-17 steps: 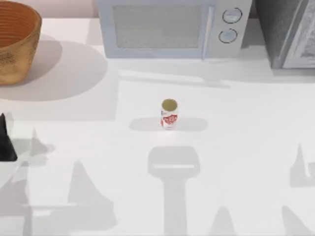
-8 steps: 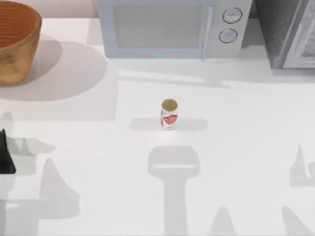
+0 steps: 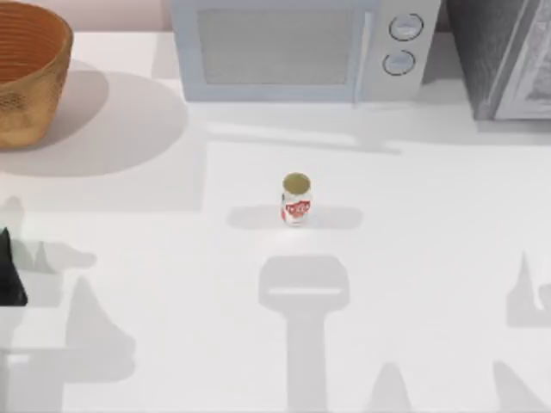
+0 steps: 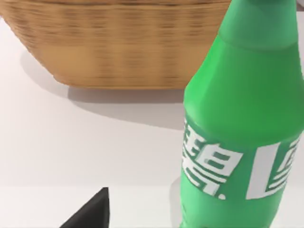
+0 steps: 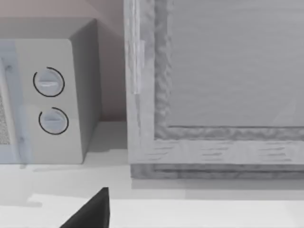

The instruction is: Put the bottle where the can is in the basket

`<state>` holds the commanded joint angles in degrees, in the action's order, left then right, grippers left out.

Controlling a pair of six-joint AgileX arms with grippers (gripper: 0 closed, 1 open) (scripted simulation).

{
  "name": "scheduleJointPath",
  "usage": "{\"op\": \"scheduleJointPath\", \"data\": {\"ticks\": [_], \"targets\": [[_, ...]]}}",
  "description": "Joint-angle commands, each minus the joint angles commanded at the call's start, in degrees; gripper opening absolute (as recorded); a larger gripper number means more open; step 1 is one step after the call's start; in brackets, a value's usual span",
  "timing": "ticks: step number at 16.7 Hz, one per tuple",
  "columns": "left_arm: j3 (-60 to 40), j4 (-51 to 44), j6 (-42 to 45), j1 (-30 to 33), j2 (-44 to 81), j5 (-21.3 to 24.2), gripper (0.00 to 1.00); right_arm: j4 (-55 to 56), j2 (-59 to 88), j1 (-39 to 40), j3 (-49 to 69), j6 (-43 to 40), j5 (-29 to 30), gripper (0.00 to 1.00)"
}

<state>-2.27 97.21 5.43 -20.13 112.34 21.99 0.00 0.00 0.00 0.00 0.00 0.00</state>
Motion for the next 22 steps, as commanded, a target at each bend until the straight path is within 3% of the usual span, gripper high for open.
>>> {"op": "scheduleJointPath", "data": {"ticks": [9, 14, 22], "targets": [[-12.28, -6.25, -1.22, 5.18, 5.37, -5.09, 1.0, 0.0, 0.0, 0.0, 0.0, 0.0, 0.0, 1.0], [-12.97, -6.62, -1.29, 5.48, 5.68, -5.39, 1.0, 0.0, 0.0, 0.0, 0.0, 0.0, 0.0, 1.0], [-12.97, -6.62, -1.29, 5.48, 5.68, -5.39, 0.4, 0.0, 0.0, 0.0, 0.0, 0.0, 0.0, 1.0]]}}
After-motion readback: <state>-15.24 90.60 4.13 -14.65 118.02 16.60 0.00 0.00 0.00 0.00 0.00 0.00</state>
